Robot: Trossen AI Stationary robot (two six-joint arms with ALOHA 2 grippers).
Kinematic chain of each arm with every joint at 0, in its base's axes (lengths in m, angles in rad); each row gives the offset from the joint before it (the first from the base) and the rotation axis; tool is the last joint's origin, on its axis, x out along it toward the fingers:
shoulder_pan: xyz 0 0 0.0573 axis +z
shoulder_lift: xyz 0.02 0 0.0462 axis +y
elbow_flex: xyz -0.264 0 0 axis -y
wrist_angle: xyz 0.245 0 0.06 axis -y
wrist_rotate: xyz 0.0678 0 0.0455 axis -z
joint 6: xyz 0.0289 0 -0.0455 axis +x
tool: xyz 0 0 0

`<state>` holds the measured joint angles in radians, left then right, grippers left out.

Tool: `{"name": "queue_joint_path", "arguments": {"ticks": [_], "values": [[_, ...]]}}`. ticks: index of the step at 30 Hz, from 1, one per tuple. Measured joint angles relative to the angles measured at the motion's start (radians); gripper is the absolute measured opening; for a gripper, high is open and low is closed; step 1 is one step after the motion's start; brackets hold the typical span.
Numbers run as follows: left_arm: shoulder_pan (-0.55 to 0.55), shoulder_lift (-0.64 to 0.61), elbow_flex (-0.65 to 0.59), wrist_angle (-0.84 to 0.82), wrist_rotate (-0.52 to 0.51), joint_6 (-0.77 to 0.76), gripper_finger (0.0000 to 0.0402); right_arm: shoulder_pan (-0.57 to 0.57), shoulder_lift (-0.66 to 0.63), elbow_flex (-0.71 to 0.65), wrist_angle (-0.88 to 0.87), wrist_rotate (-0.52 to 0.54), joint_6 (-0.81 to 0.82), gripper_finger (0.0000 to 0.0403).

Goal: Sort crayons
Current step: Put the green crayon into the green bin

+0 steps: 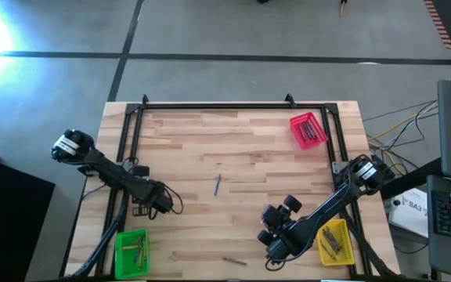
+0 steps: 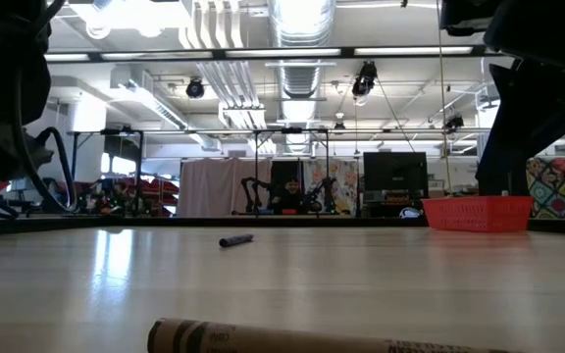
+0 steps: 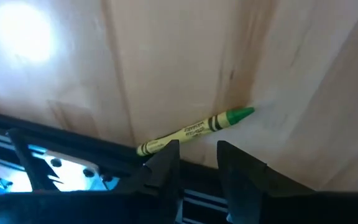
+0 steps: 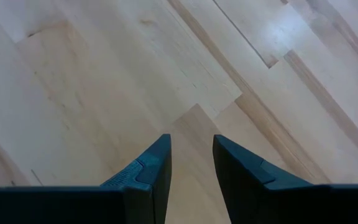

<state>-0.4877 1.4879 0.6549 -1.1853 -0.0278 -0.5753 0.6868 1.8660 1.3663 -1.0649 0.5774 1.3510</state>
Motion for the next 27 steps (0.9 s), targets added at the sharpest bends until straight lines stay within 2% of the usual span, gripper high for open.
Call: {"name": "queue_joint_path", "arguments": {"ticks": [7,15,23,27], "values": [[0.000,0.000,-0.053,0.094,0.019,0.058,0.0091,0.003,0.000,0.000,0.000,-0.001,0.002,0.0112],[0.000,-0.001,-0.057,0.109,0.013,0.043,0.0087,0.002,0.000,0.000,0.001,-0.003,0.001,0.0111],[0.000,-0.002,-0.057,0.128,0.008,0.044,0.0033,0.002,0.000,0.000,0.001,-0.011,-0.006,0.0111],[0.000,-0.002,-0.039,0.148,-0.035,0.040,0.0006,0.002,0.000,0.000,0.004,-0.044,-0.007,0.0111]]}}
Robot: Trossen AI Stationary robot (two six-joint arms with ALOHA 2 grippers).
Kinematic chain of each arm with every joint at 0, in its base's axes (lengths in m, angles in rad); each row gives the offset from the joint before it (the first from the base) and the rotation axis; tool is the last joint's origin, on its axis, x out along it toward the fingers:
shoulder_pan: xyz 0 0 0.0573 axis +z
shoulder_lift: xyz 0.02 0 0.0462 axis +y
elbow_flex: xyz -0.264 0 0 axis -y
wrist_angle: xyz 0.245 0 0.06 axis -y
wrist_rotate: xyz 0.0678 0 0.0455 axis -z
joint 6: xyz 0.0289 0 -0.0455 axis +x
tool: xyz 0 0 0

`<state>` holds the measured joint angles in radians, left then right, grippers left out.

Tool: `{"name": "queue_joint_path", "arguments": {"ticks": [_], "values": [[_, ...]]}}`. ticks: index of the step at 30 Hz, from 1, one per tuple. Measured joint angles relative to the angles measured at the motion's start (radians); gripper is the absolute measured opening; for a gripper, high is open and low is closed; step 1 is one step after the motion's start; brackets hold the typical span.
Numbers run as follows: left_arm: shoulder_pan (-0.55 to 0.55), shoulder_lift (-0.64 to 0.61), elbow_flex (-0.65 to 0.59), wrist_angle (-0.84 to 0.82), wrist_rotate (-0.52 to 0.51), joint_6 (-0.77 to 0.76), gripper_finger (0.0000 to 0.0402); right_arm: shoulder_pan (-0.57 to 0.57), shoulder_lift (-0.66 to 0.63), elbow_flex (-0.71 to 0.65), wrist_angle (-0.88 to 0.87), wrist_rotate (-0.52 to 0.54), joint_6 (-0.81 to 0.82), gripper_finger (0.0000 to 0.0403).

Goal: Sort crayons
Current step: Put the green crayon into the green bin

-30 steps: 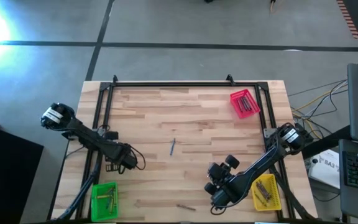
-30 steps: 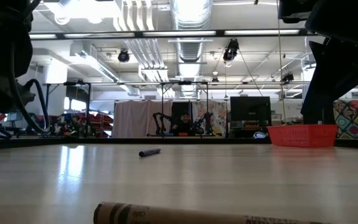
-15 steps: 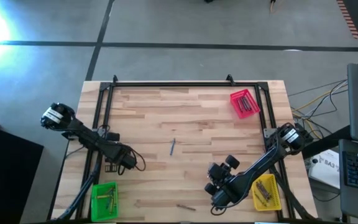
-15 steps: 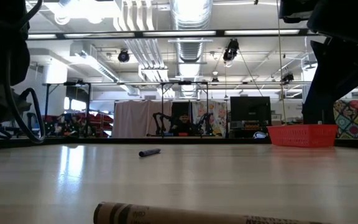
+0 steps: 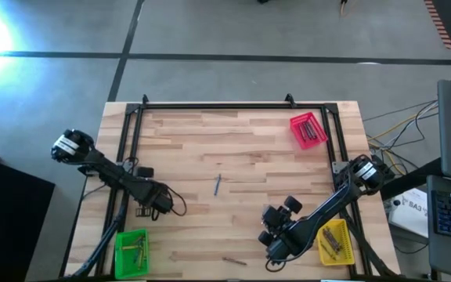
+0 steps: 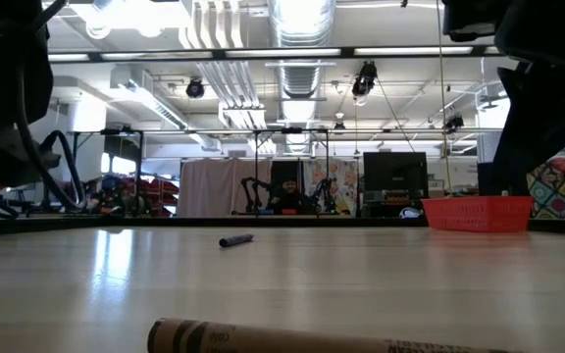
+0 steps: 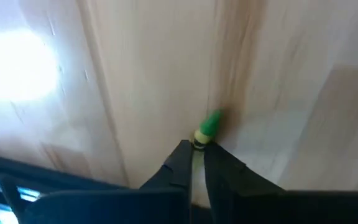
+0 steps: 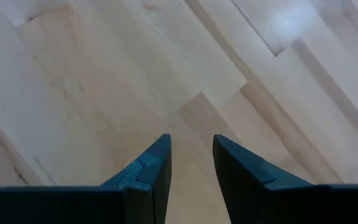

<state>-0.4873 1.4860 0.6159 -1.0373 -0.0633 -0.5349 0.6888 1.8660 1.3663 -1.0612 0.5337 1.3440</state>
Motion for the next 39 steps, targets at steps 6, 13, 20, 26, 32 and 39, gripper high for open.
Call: {"name": "queue_joint_path", "arguments": {"ticks": [6,13,20,26,32,39], "values": [[0.000,0.001,0.035,0.050,-0.029,-0.009,0.0002,0.000,0.000,0.000,0.005,-0.003,0.004,0.0111],[0.000,0.000,0.101,0.157,-0.092,-0.010,0.0002,0.000,0.000,0.000,0.005,0.015,0.007,0.0111],[0.000,-0.011,0.155,0.368,-0.144,0.061,0.0002,0.001,-0.001,0.001,0.004,0.086,0.009,0.0111],[0.000,-0.032,0.154,0.544,-0.196,0.106,0.0001,0.034,-0.008,0.036,0.005,0.297,0.007,0.0111],[0.007,-0.073,0.135,0.764,-0.246,0.182,0.0001,0.051,-0.009,0.046,0.006,0.377,0.006,0.0111],[0.041,-0.150,0.038,1.081,-0.271,0.260,0.0001,0.051,-0.009,-0.008,0.086,0.384,-0.003,0.0111]]}}
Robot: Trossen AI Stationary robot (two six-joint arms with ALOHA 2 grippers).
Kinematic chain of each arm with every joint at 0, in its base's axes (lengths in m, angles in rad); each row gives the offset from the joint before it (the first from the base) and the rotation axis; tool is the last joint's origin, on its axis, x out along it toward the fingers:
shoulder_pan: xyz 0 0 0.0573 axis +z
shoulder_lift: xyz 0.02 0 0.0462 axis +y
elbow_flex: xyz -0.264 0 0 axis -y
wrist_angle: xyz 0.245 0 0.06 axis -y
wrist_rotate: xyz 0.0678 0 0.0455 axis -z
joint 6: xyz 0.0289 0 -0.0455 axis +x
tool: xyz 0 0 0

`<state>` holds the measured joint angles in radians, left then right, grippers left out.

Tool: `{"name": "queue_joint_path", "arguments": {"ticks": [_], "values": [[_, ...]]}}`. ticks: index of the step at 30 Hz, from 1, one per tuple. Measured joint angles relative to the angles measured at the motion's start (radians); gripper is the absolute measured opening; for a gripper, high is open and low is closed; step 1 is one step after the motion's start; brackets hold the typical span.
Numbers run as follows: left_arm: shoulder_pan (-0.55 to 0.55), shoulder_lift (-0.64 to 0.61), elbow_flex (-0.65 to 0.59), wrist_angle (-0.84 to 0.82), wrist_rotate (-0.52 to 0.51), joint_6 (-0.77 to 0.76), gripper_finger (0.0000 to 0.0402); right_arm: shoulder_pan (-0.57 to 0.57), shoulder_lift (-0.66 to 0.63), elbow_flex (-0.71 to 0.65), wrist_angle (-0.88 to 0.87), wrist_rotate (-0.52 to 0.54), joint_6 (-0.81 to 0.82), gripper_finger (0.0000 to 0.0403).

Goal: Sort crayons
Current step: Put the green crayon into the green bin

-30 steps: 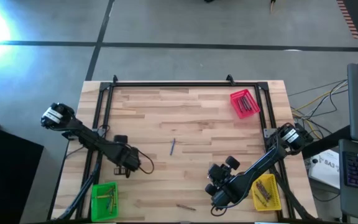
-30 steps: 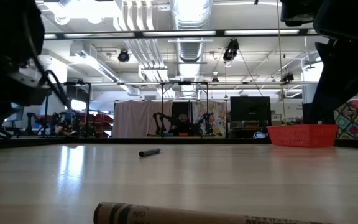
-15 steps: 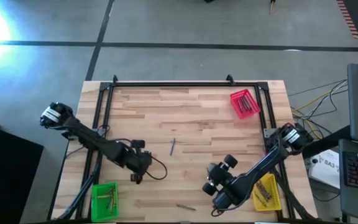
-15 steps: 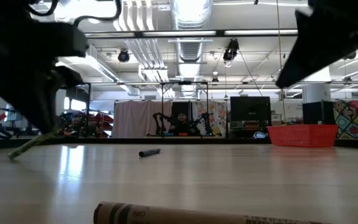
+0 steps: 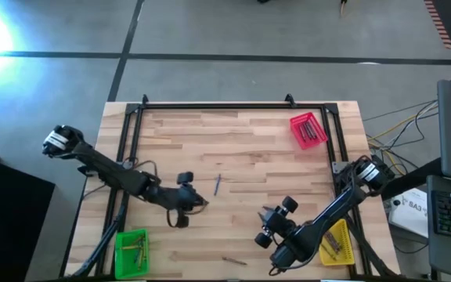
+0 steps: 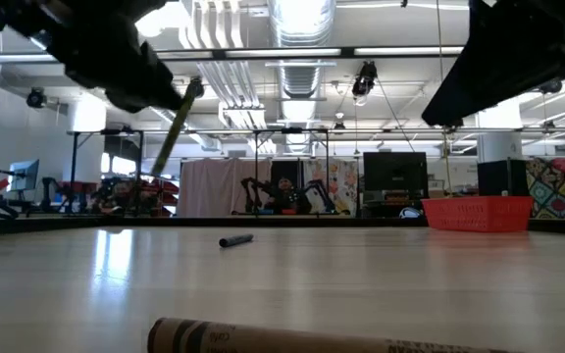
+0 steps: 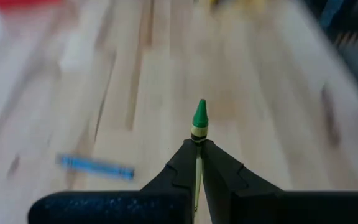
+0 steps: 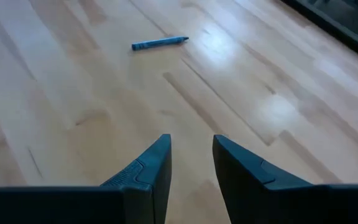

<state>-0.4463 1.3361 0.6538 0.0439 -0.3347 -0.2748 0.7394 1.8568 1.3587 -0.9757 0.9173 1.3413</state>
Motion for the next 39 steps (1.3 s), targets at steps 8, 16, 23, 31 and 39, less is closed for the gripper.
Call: {"name": "queue_joint_path", "arguments": {"ticks": [8,16,23,31,39], "values": [[0.038,0.010,-0.245,0.891,0.001,0.136,0.0000,-0.021,-0.015,-0.017,0.263,0.039,-0.210,0.0111],[0.051,0.174,-0.306,1.234,0.004,0.132,0.0000,-0.061,-0.050,-0.029,0.657,0.037,-0.614,0.0111],[0.052,0.337,-0.228,1.301,0.070,0.124,0.0000,-0.172,-0.052,-0.028,0.894,-0.189,-0.879,0.0112],[0.052,0.397,-0.176,1.303,0.137,0.109,0.0001,-0.210,-0.050,-0.037,0.888,-0.219,-0.915,0.0112],[0.052,0.393,-0.163,1.311,0.137,0.109,0.0001,-0.210,-0.050,-0.047,0.907,-0.106,-0.937,0.0112]]}}
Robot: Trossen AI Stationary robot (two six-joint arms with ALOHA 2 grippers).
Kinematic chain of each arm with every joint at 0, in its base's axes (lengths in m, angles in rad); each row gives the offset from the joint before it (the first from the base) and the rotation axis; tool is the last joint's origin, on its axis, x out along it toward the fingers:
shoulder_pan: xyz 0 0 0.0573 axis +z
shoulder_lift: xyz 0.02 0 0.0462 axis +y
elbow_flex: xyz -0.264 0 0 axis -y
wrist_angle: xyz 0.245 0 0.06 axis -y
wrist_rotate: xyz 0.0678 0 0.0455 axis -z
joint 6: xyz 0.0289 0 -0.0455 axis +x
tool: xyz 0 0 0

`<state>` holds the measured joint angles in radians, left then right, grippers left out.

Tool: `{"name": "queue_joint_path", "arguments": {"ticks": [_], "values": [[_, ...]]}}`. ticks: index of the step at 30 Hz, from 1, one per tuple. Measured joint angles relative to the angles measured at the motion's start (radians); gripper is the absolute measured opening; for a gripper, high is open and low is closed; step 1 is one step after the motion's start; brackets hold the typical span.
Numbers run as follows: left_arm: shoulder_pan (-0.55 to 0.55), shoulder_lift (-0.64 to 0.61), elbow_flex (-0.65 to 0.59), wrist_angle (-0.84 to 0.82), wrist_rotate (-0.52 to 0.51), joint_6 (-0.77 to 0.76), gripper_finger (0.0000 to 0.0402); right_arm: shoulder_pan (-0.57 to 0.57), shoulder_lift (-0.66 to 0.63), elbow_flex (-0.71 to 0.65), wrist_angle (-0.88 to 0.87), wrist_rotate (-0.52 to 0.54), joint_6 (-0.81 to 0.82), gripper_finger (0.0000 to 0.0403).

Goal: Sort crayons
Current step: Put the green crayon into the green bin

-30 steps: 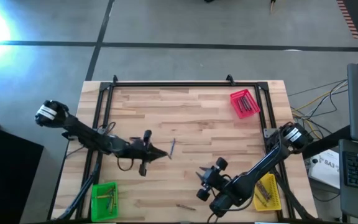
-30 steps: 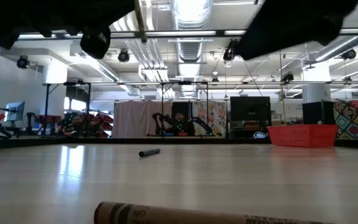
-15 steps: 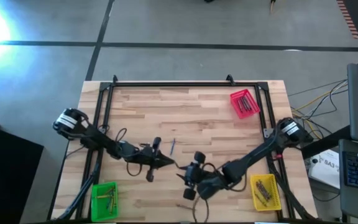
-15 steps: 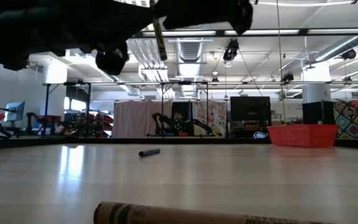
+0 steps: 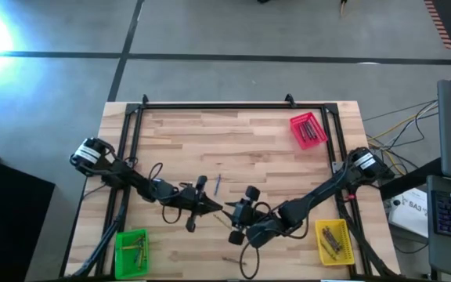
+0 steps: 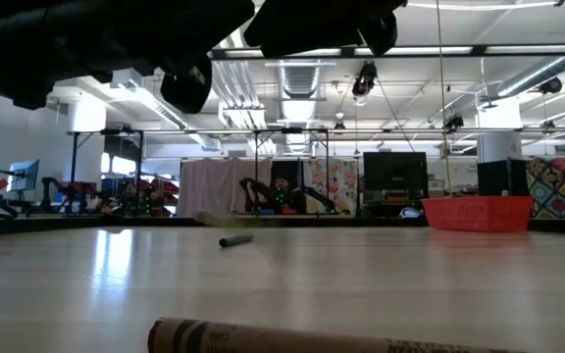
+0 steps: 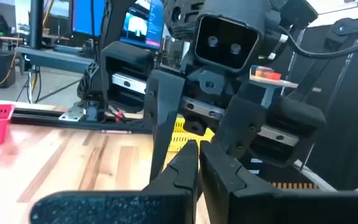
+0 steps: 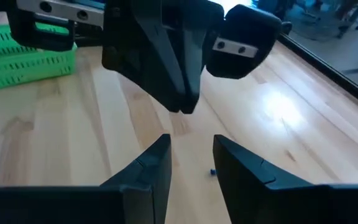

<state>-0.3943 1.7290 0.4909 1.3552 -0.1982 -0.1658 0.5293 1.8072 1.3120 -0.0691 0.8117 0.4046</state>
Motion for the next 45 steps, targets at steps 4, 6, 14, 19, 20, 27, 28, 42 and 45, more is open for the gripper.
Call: {"name": "queue_joint_path", "arguments": {"ticks": [4,6,14,19,20,27,28,42,45], "values": [[0.000,-0.002,-0.017,-0.035,-0.001,-0.001,0.0001,0.000,0.000,-0.004,-0.036,-0.001,0.034,0.0112],[0.000,-0.008,-0.032,-0.087,-0.020,-0.019,0.0000,-0.001,0.000,-0.004,-0.118,-0.006,0.107,0.0112],[0.000,-0.124,-0.082,-0.232,-0.091,-0.056,0.0000,-0.069,0.083,-0.036,-0.150,-0.315,0.303,0.0112],[-0.004,-0.269,-0.101,-0.373,-0.093,-0.063,0.0000,-0.078,0.171,-0.023,-0.032,-0.419,0.281,0.0112],[-0.008,-0.303,-0.102,-0.424,-0.093,-0.067,0.0000,-0.078,0.191,-0.018,-0.014,-0.419,0.263,0.0112],[-0.038,-0.498,-0.077,-0.769,-0.156,-0.283,0.0000,-0.077,0.305,0.049,0.070,-0.412,0.177,0.0112],[-0.045,-0.524,-0.072,-0.827,-0.158,-0.313,0.0000,-0.076,0.317,0.063,0.066,-0.414,0.176,0.0112],[-0.259,-0.492,0.152,-1.407,-0.513,-0.461,0.0000,-0.078,0.313,0.118,-0.145,-0.420,0.183,0.0019],[-0.261,-0.442,0.166,-1.435,-0.509,-0.464,0.0000,-0.075,0.289,0.116,-0.222,-0.418,0.221,0.0016]]}}
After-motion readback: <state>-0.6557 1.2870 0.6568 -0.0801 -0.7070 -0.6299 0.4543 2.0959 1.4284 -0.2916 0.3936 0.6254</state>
